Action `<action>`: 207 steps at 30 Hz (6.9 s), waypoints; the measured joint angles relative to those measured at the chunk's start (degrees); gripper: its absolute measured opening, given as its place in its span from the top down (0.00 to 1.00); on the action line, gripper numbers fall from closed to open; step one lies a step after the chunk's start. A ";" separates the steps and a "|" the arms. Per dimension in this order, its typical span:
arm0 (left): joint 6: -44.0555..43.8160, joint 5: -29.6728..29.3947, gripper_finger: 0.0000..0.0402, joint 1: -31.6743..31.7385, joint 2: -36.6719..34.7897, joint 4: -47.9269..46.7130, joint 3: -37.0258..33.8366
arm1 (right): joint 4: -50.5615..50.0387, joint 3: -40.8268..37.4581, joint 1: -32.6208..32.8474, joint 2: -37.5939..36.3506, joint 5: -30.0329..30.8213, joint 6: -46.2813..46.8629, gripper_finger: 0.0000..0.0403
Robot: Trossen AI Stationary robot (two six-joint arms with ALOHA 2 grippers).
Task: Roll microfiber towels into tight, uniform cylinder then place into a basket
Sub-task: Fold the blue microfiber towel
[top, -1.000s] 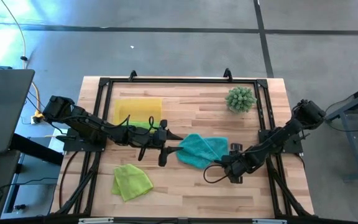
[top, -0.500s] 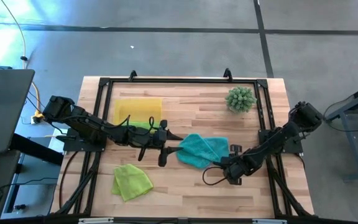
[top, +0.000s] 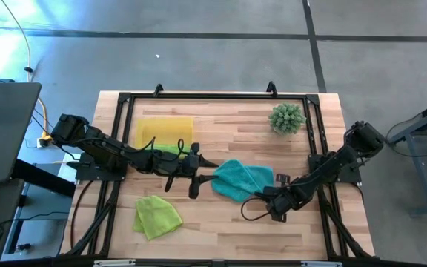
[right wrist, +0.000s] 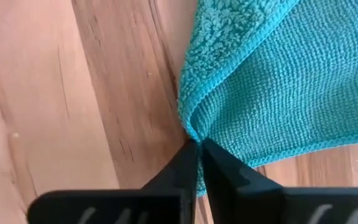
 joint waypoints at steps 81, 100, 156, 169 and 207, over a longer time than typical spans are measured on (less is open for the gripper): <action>11.71 10.84 0.57 0.07 0.00 -3.10 0.02 | 6.30 41.11 -19.37 -5.90 19.60 -91.14 1.00; 2.82 8.70 0.82 0.07 0.00 -15.06 0.00 | 8.84 41.11 -19.37 -5.90 23.97 -84.59 1.00; -21.30 -16.10 1.00 -0.31 0.00 -82.66 19.87 | -1.35 30.30 -24.21 -2.19 8.78 -26.67 1.00; -20.98 -14.38 1.00 -0.31 0.00 -82.21 19.87 | 3.36 30.27 -21.53 8.46 1.62 -31.44 0.71; -24.02 -14.32 1.00 -0.35 0.00 -82.03 19.85 | 7.88 30.29 -23.53 21.53 5.67 -43.91 0.68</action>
